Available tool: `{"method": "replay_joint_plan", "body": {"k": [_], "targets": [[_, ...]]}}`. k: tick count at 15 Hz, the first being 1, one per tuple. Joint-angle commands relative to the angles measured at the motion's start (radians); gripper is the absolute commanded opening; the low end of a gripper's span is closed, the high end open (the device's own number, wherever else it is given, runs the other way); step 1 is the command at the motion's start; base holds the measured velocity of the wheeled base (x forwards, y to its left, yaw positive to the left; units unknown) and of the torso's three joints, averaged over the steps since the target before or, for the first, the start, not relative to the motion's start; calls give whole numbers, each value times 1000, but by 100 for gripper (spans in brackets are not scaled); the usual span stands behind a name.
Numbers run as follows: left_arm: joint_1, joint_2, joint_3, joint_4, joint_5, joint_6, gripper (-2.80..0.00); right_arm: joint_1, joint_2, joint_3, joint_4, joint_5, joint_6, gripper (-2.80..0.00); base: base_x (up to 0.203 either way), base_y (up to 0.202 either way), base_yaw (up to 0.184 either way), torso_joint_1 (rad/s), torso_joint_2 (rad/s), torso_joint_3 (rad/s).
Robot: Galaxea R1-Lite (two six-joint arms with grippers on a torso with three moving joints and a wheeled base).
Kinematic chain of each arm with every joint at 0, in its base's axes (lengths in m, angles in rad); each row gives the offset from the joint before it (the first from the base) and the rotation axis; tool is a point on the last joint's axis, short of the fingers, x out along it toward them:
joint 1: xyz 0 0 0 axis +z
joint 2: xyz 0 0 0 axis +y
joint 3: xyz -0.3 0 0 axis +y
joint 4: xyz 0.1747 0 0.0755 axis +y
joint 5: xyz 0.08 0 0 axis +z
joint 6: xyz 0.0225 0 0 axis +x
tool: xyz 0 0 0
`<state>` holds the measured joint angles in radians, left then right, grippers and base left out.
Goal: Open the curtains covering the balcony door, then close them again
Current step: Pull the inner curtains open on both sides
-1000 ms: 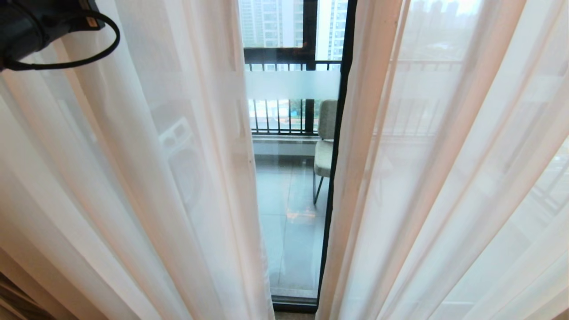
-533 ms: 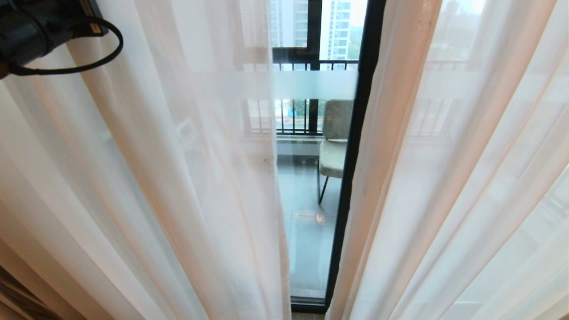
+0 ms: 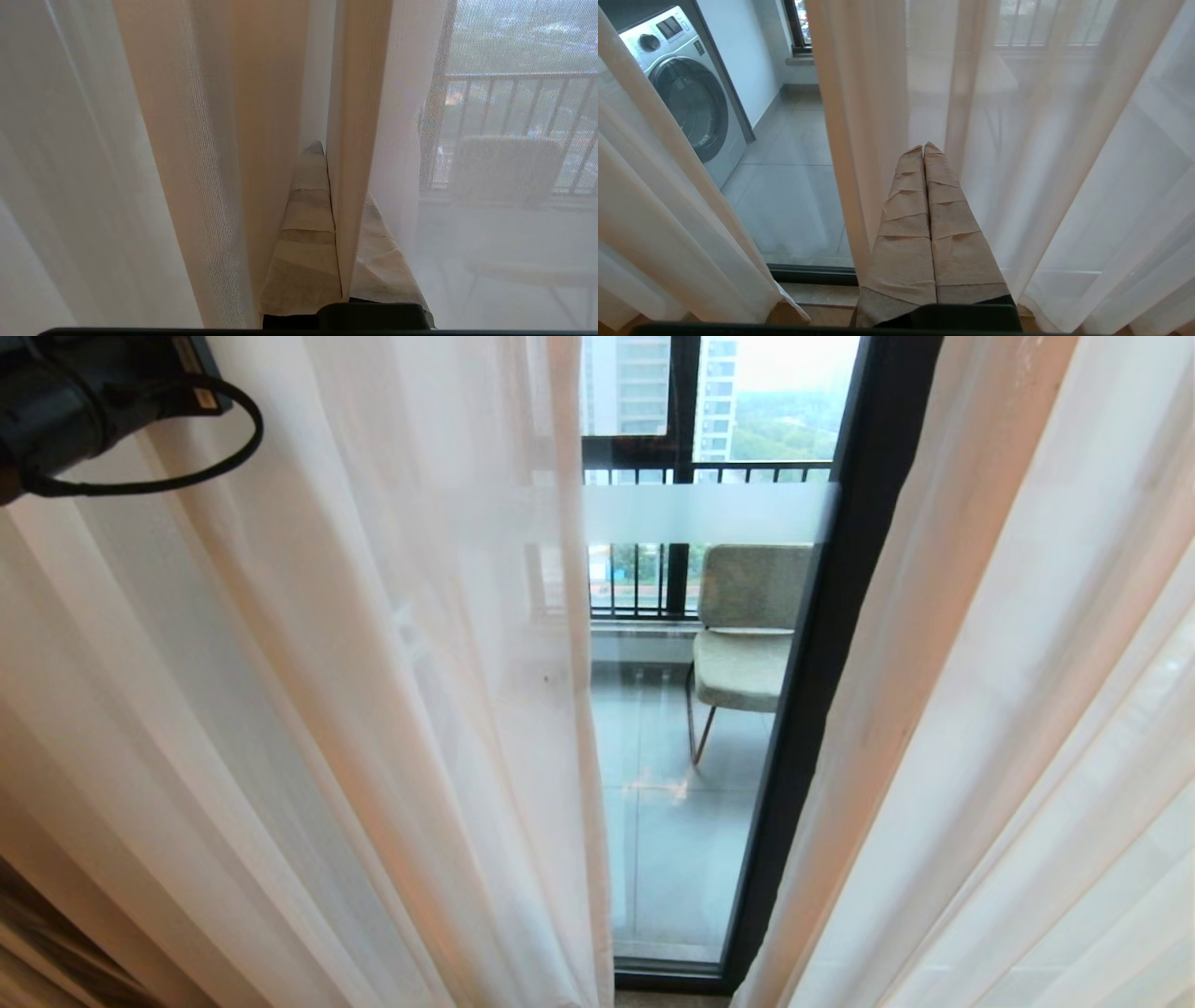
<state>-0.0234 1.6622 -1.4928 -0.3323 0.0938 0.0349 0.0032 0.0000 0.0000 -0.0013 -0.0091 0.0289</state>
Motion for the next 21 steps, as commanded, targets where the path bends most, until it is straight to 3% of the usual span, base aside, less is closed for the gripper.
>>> {"method": "replay_joint_plan", "body": {"k": [1,21], "targets": [[0,2,2,-2,1,0,-280,0,1,0,0,0,0,-280,0,187,-1,-1,3,2],[0,-1,-1,-2,1,-1,-280,0,0,0,0,0,0,-280,0,190,1,2,2,2]]}}
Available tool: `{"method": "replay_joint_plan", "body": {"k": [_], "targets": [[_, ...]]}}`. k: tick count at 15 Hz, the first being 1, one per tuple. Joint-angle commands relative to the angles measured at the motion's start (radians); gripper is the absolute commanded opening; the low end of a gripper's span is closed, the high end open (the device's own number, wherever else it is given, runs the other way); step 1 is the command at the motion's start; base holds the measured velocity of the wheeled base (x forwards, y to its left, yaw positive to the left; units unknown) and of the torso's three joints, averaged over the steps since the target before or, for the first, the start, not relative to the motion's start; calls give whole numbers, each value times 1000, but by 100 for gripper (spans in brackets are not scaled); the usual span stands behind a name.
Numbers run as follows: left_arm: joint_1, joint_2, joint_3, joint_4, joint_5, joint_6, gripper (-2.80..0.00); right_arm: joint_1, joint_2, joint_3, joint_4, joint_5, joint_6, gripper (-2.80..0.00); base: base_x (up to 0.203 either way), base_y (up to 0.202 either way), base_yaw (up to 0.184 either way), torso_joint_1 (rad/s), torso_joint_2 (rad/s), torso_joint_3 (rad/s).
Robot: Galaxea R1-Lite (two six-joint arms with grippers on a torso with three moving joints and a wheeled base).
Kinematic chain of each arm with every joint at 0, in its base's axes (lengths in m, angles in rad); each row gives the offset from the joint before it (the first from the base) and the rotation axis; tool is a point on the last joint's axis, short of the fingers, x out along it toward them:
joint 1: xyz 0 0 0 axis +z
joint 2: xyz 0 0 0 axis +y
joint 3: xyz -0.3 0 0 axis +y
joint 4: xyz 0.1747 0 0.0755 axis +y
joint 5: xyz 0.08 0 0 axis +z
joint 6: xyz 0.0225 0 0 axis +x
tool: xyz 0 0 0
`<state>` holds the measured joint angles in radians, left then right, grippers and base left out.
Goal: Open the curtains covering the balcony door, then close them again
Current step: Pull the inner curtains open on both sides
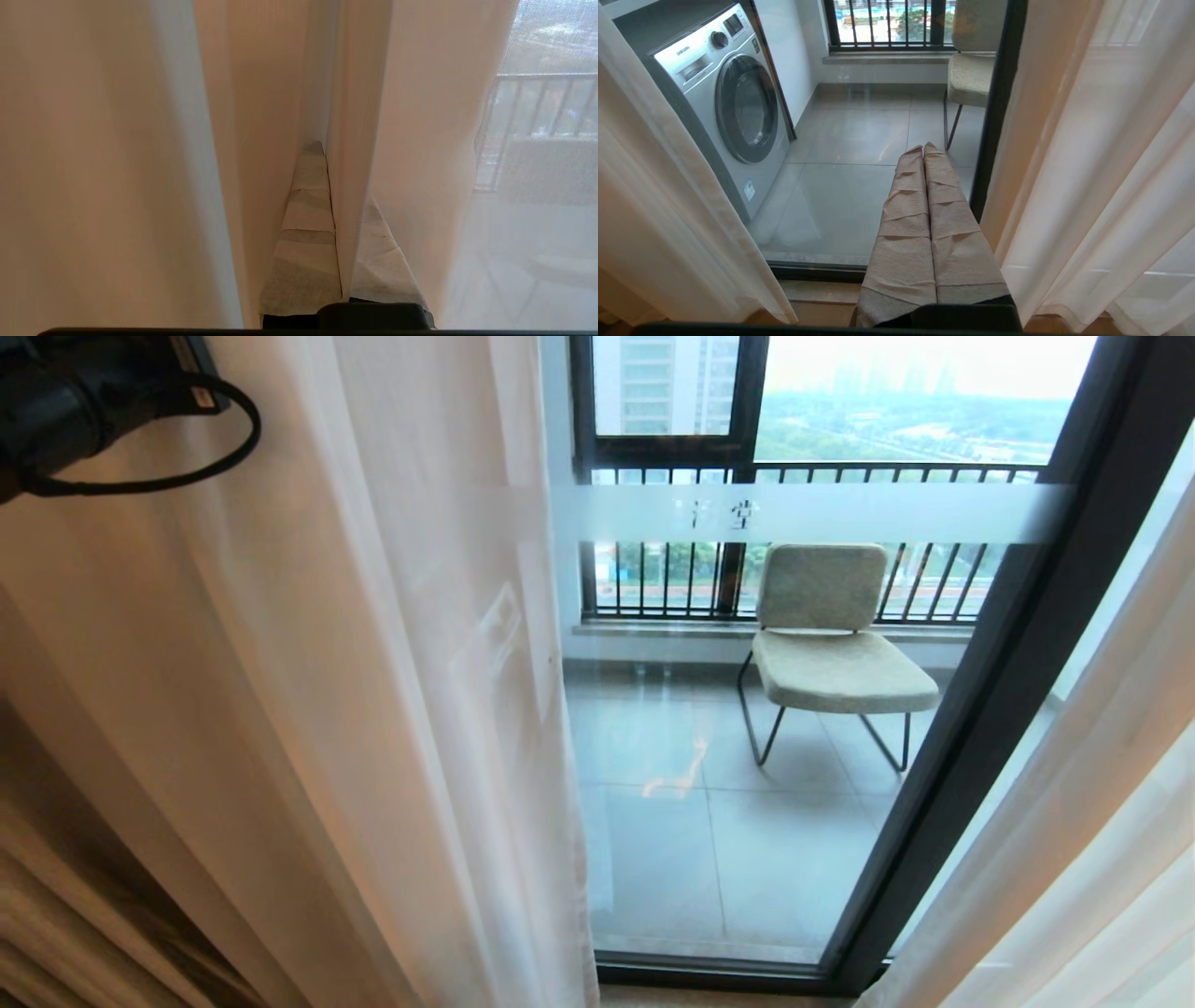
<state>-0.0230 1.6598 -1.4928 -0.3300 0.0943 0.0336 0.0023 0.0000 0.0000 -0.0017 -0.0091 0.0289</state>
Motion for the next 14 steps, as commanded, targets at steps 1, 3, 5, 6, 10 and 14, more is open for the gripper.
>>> {"method": "replay_joint_plan", "body": {"k": [1,3,5,6,10,14], "targets": [[0,2,-1,-4,1,0,-280,1,0,0,0,0,0,-280,0,192,1,7,5,2],[0,-1,-1,-4,1,0,-280,1,0,0,0,0,0,-280,0,188,1,2,1,3],[0,-2,-1,-4,1,0,-280,1,1,0,0,0,0,-280,0,192,-2,3,2,-1],[0,-2,0,-4,1,0,-280,1,1,0,0,0,0,-280,0,191,1,2,7,2],[2,-3,2,-6,4,0,-280,1,0,0,0,0,0,-280,0,154,-1,2,0,3],[7,-6,-3,-6,2,-4,-280,1,0,0,0,0,0,-280,0,0,0,0,0,0]]}}
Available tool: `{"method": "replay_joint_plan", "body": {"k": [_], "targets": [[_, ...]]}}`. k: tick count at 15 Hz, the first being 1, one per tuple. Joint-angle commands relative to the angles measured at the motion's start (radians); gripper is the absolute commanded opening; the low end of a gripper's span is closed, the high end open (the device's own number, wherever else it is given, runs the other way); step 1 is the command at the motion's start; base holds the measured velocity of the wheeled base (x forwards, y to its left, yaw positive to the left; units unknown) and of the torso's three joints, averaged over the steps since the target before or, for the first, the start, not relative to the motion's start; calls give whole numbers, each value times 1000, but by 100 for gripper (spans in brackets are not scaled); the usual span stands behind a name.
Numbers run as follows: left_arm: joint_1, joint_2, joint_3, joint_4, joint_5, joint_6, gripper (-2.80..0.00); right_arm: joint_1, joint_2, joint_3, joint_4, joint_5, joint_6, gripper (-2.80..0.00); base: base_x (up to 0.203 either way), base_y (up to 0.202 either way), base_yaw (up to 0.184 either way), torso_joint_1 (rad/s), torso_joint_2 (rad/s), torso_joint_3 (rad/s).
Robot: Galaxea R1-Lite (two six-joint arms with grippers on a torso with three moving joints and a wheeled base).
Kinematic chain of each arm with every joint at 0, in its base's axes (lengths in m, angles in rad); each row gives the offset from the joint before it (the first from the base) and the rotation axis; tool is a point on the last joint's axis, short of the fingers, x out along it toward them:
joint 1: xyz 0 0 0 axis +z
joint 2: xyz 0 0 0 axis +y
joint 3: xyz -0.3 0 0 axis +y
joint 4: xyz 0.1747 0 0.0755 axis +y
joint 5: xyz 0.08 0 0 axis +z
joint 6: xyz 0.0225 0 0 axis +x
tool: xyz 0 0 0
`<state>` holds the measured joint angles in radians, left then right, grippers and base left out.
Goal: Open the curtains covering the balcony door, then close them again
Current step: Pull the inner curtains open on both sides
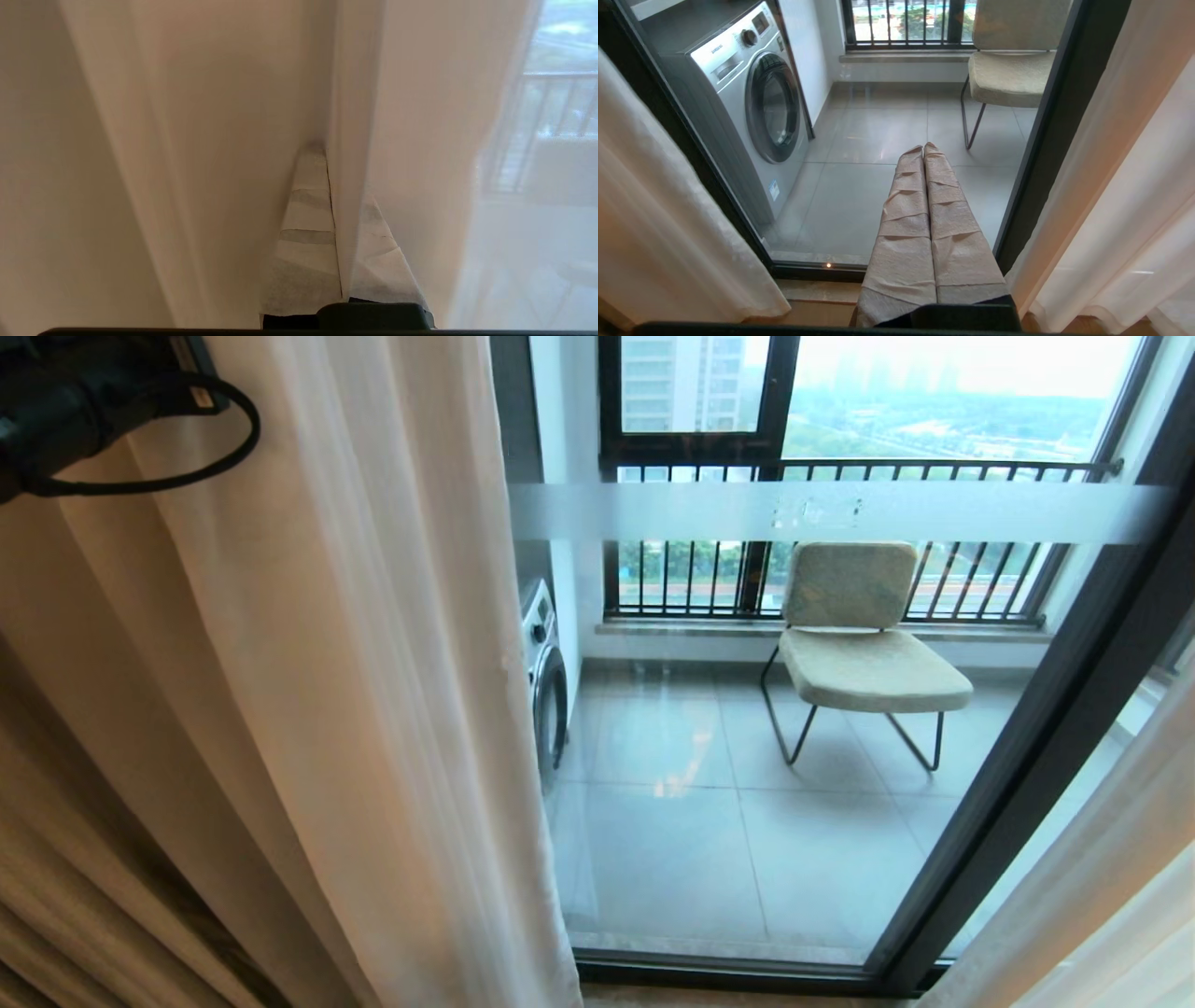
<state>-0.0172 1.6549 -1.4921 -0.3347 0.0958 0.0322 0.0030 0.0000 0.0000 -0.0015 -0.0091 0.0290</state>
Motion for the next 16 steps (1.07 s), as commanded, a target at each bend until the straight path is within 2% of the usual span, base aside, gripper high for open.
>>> {"method": "replay_joint_plan", "body": {"k": [1,3,6,11,16], "targets": [[4,-1,-5,-1,1,-21,-280,0,0,0,0,0,0,-280,0,0,0,0,0,0],[32,3,-5,-1,-1,-54,-280,0,0,0,0,0,0,-280,0,0,0,0,0,0],[96,5,-6,1,-15,-56,-280,0,0,0,0,0,0,-280,0,0,0,0,0,0],[260,41,-26,1,-148,-78,-280,0,0,0,0,0,0,-280,0,0,0,0,0,0],[441,184,-155,6,-301,-80,-280,0,0,0,0,0,0,-280,0,0,0,0,0,0]]}}
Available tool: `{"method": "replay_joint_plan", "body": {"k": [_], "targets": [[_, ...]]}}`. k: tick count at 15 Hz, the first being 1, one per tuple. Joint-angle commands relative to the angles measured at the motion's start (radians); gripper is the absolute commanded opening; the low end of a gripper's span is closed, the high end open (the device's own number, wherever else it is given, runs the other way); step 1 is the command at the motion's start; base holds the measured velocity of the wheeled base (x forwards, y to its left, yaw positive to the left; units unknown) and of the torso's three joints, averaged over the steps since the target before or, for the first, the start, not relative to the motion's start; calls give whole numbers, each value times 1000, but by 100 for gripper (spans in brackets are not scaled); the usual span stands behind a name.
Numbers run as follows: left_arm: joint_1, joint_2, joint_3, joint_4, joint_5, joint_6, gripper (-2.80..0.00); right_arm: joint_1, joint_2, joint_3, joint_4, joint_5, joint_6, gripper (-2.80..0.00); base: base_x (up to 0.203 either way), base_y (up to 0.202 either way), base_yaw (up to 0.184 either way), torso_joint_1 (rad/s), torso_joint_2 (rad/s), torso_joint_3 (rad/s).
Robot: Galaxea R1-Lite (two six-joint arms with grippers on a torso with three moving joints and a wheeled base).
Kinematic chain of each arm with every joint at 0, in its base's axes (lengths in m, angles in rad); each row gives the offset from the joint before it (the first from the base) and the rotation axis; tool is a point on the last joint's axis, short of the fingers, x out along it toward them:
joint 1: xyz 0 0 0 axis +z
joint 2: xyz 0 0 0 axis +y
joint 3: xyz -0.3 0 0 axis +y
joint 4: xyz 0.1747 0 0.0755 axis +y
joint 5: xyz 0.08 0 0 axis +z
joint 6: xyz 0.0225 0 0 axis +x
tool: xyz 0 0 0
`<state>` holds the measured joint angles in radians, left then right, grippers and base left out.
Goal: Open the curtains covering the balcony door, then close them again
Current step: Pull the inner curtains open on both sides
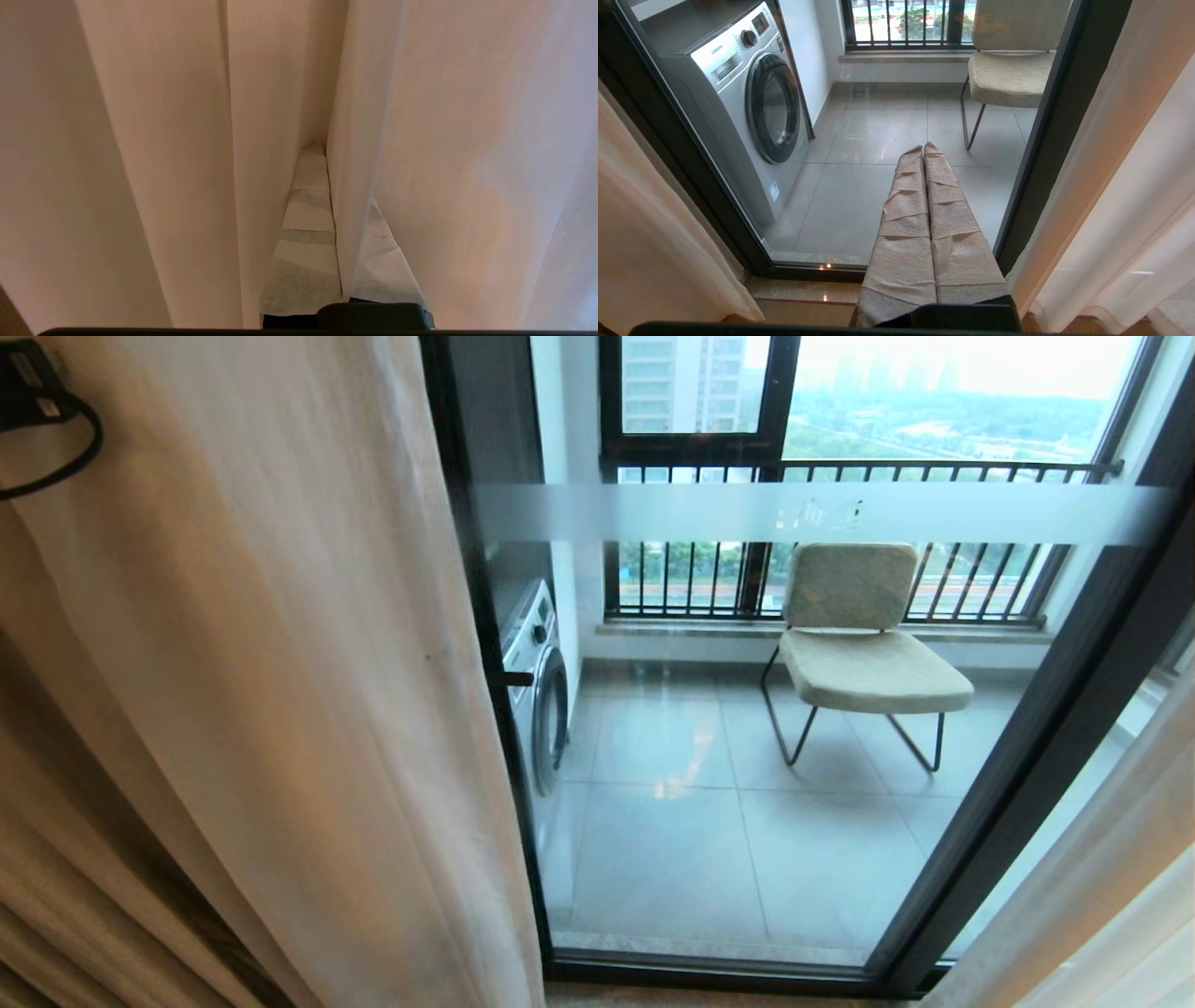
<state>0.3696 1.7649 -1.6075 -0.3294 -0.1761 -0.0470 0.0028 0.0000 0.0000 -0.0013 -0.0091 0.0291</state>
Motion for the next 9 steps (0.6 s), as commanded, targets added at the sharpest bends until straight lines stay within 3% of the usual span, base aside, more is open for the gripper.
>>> {"method": "replay_joint_plan", "body": {"k": [1,9], "targets": [[92,106,-71,1,-57,-1,-280,0,0,0,0,0,0,-280,0,0,0,0,0,0],[409,380,-326,3,-192,-40,-280,0,1,0,0,0,0,-280,0,0,0,0,0,0]]}}
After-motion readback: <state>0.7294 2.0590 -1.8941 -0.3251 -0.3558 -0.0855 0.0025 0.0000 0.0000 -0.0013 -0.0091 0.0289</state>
